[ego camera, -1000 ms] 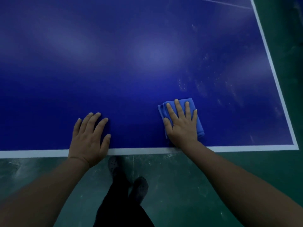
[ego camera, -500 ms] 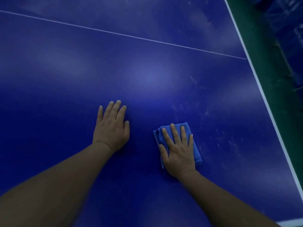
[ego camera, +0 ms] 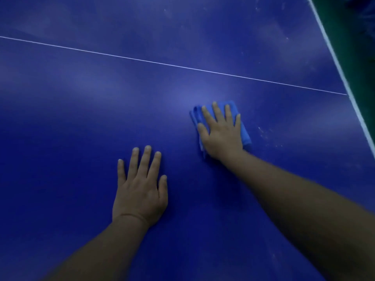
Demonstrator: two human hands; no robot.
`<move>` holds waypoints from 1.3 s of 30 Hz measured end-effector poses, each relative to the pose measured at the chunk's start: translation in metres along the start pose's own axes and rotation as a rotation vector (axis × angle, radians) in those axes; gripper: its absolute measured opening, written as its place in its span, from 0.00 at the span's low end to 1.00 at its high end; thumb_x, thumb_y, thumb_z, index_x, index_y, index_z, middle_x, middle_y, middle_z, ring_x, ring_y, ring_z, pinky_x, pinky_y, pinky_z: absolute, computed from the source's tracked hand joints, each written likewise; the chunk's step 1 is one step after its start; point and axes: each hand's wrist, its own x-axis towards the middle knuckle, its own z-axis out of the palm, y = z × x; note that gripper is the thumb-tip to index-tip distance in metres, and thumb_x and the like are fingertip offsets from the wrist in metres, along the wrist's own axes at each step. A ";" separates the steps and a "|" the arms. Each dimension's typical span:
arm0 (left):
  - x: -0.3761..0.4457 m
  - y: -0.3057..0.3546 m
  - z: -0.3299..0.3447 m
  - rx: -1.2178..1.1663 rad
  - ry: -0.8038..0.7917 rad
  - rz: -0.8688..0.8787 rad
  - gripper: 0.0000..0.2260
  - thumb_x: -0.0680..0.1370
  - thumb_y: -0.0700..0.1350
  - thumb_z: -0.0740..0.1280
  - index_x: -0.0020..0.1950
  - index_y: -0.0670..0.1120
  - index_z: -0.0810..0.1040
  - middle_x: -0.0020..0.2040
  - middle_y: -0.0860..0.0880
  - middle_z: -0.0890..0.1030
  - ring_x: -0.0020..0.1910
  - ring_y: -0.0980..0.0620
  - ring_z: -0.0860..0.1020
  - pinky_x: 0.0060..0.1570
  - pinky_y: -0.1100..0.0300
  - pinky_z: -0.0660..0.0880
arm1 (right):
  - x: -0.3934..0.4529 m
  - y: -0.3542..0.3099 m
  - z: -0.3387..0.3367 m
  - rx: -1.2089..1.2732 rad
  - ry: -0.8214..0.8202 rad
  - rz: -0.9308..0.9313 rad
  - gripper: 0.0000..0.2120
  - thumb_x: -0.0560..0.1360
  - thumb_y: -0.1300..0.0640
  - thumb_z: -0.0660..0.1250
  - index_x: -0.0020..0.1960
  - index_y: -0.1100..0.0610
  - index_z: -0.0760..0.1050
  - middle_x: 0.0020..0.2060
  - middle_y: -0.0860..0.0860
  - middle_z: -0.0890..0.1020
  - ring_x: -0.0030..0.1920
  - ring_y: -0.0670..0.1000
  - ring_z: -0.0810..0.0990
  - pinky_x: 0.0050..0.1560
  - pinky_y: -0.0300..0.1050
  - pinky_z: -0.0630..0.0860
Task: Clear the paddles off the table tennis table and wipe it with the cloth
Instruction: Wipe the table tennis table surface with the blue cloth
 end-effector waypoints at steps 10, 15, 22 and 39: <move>0.002 0.001 -0.001 -0.012 0.035 0.026 0.28 0.80 0.54 0.50 0.79 0.47 0.64 0.80 0.46 0.60 0.80 0.44 0.54 0.76 0.37 0.49 | -0.016 -0.012 0.006 0.005 0.054 -0.094 0.29 0.82 0.38 0.44 0.82 0.45 0.51 0.82 0.49 0.52 0.81 0.58 0.44 0.76 0.65 0.37; 0.002 0.002 -0.002 -0.012 0.055 0.037 0.27 0.80 0.54 0.51 0.78 0.45 0.66 0.79 0.46 0.62 0.80 0.43 0.56 0.74 0.35 0.52 | 0.049 0.006 -0.012 -0.076 -0.010 -0.158 0.29 0.82 0.39 0.44 0.82 0.45 0.52 0.82 0.49 0.52 0.81 0.58 0.45 0.77 0.67 0.42; 0.002 0.001 -0.001 0.003 0.043 0.037 0.27 0.80 0.53 0.51 0.77 0.45 0.68 0.79 0.45 0.64 0.79 0.42 0.57 0.74 0.35 0.53 | 0.030 -0.013 0.003 0.015 0.077 0.038 0.30 0.81 0.39 0.42 0.82 0.45 0.49 0.82 0.49 0.50 0.81 0.59 0.43 0.76 0.65 0.38; 0.003 0.000 0.001 0.014 0.100 0.048 0.27 0.79 0.53 0.53 0.75 0.43 0.70 0.78 0.44 0.66 0.78 0.41 0.61 0.73 0.34 0.54 | 0.095 -0.089 -0.005 -0.023 0.011 -0.255 0.27 0.84 0.42 0.48 0.81 0.46 0.53 0.82 0.49 0.53 0.81 0.58 0.45 0.76 0.67 0.42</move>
